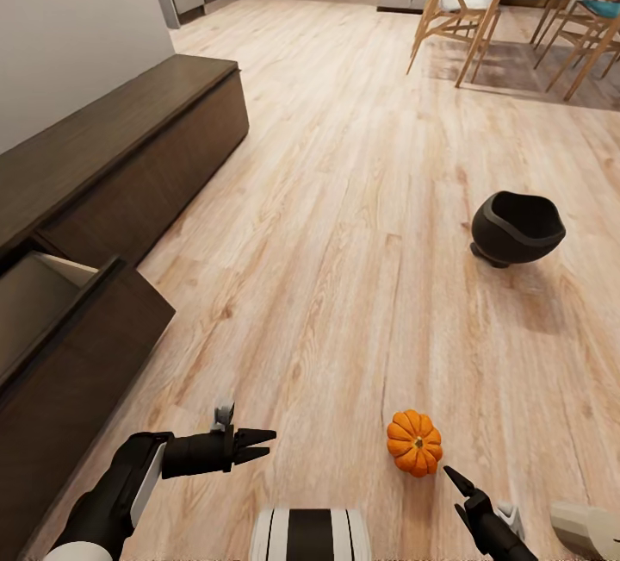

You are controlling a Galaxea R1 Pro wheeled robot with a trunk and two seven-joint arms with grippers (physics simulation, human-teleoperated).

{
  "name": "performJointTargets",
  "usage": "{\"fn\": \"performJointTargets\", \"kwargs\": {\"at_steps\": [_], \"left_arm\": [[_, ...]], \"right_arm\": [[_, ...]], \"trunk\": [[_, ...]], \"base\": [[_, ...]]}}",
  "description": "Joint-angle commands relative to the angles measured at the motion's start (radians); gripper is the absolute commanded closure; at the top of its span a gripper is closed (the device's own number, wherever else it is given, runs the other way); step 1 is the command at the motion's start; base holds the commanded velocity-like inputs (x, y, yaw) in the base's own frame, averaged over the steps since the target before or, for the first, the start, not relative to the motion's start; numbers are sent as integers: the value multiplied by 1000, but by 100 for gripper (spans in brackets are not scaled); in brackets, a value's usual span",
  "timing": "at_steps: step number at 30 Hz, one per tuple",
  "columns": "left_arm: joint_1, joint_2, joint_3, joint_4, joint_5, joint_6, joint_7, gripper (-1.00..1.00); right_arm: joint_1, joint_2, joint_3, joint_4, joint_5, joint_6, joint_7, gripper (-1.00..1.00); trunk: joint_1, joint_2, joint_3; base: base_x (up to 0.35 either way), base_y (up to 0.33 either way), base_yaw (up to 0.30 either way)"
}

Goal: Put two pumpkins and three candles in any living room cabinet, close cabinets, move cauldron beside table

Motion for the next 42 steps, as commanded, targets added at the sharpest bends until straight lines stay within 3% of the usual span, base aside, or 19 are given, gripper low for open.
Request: {"fn": "performJointTargets", "kwargs": {"at_steps": [1, 12, 42], "left_arm": [[0, 0, 0, 0, 3, 11, -2, -100], [0, 1, 0, 0, 3, 11, -2, -100], [0, 1, 0, 0, 3, 11, -2, -100]], "right_arm": [[0, 0, -3, 0, -7, 10, 1, -100], [0, 0, -3, 0, -6, 10, 0, -100], [0, 0, -3, -1, -7, 8, 9, -100]], "trunk": [[0, 0, -5], [3, -2, -32], [3, -2, -32]], "base": [[0, 0, 0], [0, 0, 0], [32, 12, 0]]}}
